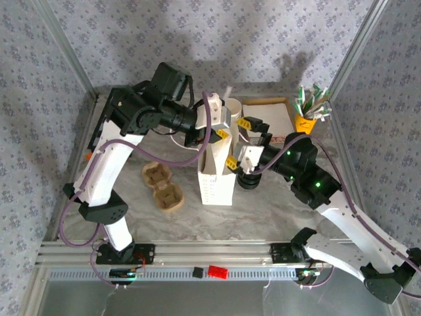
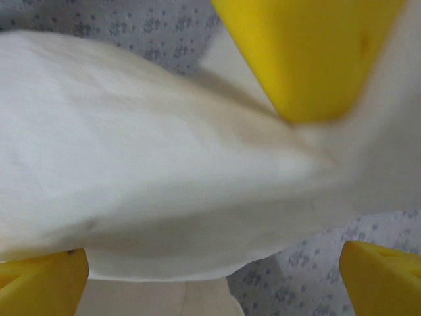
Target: Pack the takeout coffee
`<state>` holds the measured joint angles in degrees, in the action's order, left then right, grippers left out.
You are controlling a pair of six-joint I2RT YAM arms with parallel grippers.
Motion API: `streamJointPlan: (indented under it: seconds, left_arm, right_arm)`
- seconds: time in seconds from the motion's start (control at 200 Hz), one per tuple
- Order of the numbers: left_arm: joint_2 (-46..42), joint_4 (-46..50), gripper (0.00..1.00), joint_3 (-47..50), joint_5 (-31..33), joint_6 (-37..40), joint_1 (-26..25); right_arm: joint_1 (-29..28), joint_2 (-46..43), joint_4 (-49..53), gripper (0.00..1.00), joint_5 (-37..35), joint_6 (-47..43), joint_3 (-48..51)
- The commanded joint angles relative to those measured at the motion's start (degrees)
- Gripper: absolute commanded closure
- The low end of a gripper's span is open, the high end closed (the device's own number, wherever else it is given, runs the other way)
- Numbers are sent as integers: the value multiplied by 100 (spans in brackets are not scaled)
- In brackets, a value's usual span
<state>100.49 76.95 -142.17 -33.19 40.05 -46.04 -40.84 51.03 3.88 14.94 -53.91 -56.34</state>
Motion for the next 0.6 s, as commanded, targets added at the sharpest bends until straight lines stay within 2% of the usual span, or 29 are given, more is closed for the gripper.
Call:
streamJointPlan:
  seconds: [0.0,0.14,0.31,0.385,0.45,0.535,0.595]
  left_arm:
    - [-152,-57,100,-216,-133,92,67]
    - [-153,-246,100,-57,-206,-84,72]
    - [-101,-406,100,9,-430,-480,70]
    - [-149,-575,100,170,-450,-700,70]
    - [-258,-888,100,454,-219,-994,77]
    - [-455,-1489,100,906,382,-1543,81]
    - [-535,-1760,100,1045,657,-1909,75]
  right_arm:
    - [-155,-302,-344,0,-114,-193,156]
    - [-204,-459,-473,1,217,378,255]
    - [-163,-634,-1171,0,91,950,552]
    - [-75,-664,-1106,0,89,1031,548]
    - [-38,-673,-791,0,122,1191,420]
    - [-21,-682,-549,0,-57,1534,293]
    - [13,-726,-449,0,-149,2070,257]
